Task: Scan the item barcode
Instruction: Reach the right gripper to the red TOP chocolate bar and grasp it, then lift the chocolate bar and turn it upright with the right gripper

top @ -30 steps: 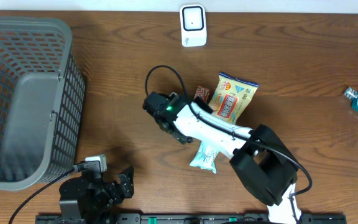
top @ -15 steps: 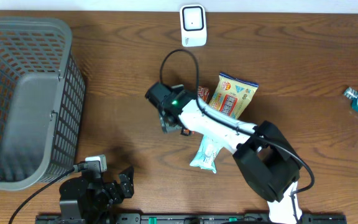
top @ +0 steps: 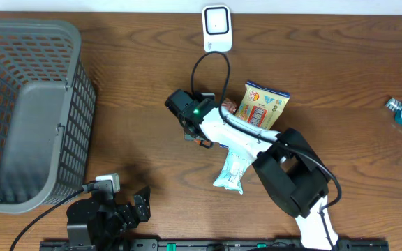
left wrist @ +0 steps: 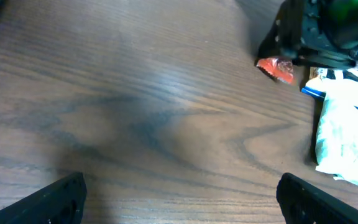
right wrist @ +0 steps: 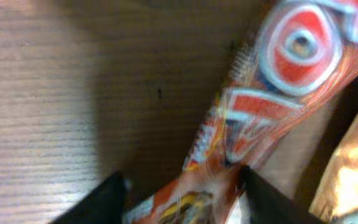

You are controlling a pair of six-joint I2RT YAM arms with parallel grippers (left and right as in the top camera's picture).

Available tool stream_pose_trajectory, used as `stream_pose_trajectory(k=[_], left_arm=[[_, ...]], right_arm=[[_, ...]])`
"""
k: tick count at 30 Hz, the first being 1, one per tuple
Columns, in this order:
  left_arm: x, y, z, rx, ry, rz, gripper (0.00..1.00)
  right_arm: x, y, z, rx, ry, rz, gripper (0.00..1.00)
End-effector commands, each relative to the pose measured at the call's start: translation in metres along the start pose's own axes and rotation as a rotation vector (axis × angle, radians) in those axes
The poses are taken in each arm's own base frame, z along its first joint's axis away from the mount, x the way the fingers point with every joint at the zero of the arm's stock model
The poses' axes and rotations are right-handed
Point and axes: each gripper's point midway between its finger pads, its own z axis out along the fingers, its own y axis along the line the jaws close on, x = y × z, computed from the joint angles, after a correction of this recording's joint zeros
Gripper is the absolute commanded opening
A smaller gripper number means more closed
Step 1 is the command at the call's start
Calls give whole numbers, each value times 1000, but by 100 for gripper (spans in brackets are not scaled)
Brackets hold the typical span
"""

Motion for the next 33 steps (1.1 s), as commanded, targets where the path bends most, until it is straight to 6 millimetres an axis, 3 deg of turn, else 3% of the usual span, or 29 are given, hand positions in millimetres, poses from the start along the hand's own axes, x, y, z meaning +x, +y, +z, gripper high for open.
stream_pose_trajectory(k=[1, 2, 5, 8, 11, 15, 17, 24, 30, 33], left_arm=[[4, -1, 1, 8, 15, -13, 98], [4, -1, 1, 8, 15, -13, 98], [4, -1, 1, 8, 15, -13, 98], [4, -1, 1, 8, 16, -13, 98], [4, -1, 1, 8, 15, -13, 98], [4, -1, 1, 8, 15, -13, 98], [4, -1, 1, 8, 15, -13, 98], [4, -1, 1, 8, 15, -13, 98], [4, -1, 1, 8, 15, -13, 98], [4, -1, 1, 8, 15, -13, 98]], right_arm=[[31, -4, 28, -9, 160, 8, 16], [35, 1, 26, -41, 190, 4, 1], [42, 22, 10, -203, 307, -33, 1], [39, 35, -20, -381, 428, -38, 1], [29, 47, -81, -679, 600, 6, 2], [3, 41, -152, -1022, 769, 128, 2], [-14, 31, -179, -1175, 824, 180, 1], [-45, 5, -217, -1434, 923, 285, 1], [-36, -2, -222, -1371, 1051, 415, 1], [-34, -6, -223, -1415, 978, 355, 1]])
